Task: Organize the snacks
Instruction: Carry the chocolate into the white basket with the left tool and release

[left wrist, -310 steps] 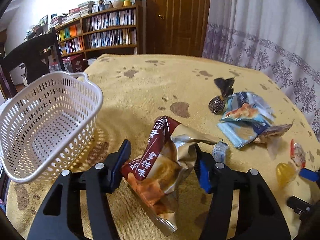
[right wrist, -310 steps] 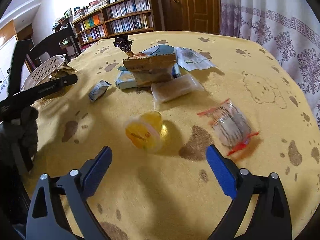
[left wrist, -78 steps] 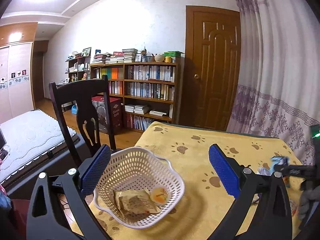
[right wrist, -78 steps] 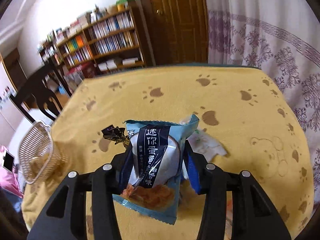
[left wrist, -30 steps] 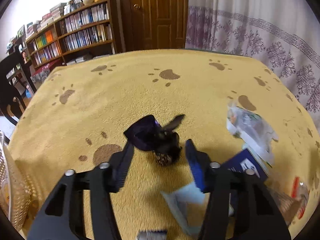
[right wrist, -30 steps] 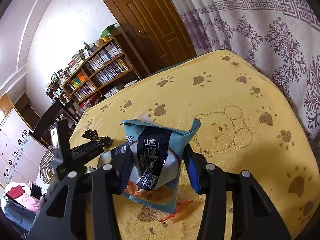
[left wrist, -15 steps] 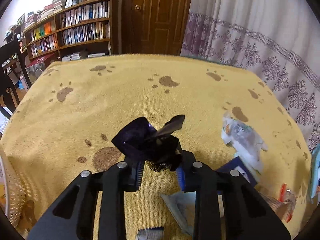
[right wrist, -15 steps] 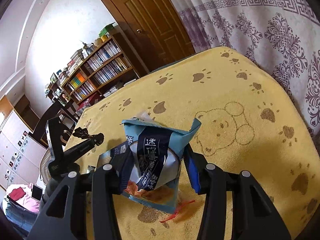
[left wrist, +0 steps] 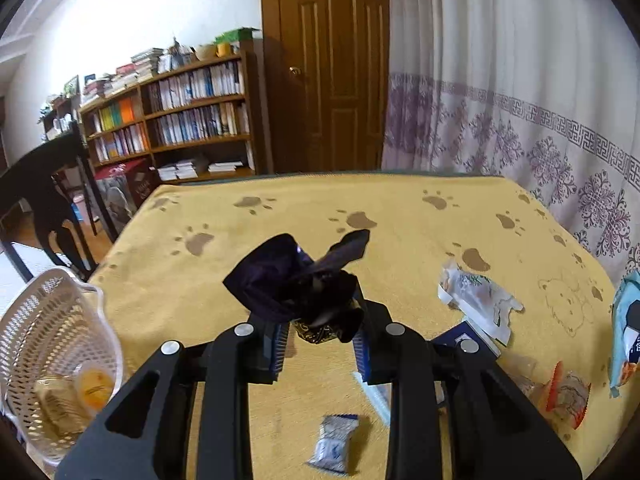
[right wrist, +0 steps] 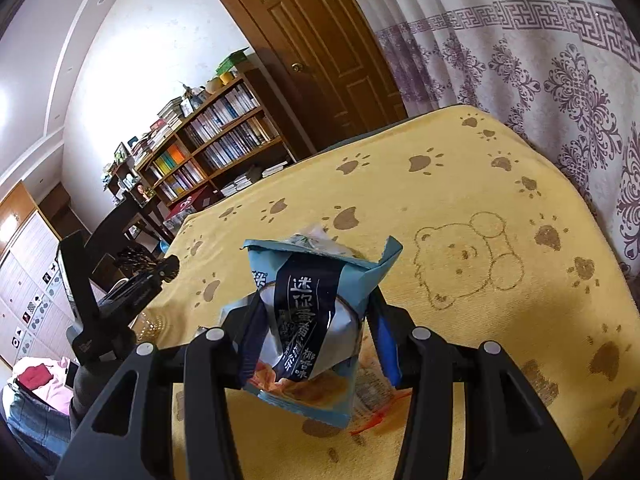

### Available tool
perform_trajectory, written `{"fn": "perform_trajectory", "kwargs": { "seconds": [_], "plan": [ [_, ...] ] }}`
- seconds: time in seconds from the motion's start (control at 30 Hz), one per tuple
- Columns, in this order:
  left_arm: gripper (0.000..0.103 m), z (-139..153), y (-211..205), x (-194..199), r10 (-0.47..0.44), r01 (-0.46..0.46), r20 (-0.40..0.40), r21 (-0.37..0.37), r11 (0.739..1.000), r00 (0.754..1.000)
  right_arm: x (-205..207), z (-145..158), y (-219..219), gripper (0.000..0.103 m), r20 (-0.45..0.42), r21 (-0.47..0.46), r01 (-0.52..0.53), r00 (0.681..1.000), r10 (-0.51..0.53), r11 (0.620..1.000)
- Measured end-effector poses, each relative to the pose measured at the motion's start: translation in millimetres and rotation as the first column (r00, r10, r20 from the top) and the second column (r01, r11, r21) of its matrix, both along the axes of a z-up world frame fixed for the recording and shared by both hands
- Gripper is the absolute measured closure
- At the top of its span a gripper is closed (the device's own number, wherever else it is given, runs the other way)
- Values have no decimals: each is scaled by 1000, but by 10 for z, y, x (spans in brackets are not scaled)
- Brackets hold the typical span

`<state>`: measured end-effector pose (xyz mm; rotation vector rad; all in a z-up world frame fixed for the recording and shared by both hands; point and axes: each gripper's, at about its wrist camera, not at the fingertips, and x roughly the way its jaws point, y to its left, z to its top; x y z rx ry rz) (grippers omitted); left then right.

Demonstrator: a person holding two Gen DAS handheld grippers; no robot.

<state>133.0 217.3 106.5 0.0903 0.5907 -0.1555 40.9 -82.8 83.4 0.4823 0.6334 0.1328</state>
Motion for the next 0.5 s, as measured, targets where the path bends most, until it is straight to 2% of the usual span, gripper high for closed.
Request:
{"fn": "perform_trajectory", "kwargs": {
  "seconds": [0.27, 0.5],
  "plan": [
    [75, 179, 243, -220, 58, -59, 52, 15, 998, 997, -79, 87, 146, 55, 26, -8, -39, 999, 39, 999],
    [75, 300, 567, -342, 110, -109, 71, -20, 994, 991, -166, 170, 281, 55, 52, -13, -72, 996, 73, 997]
  ]
}}
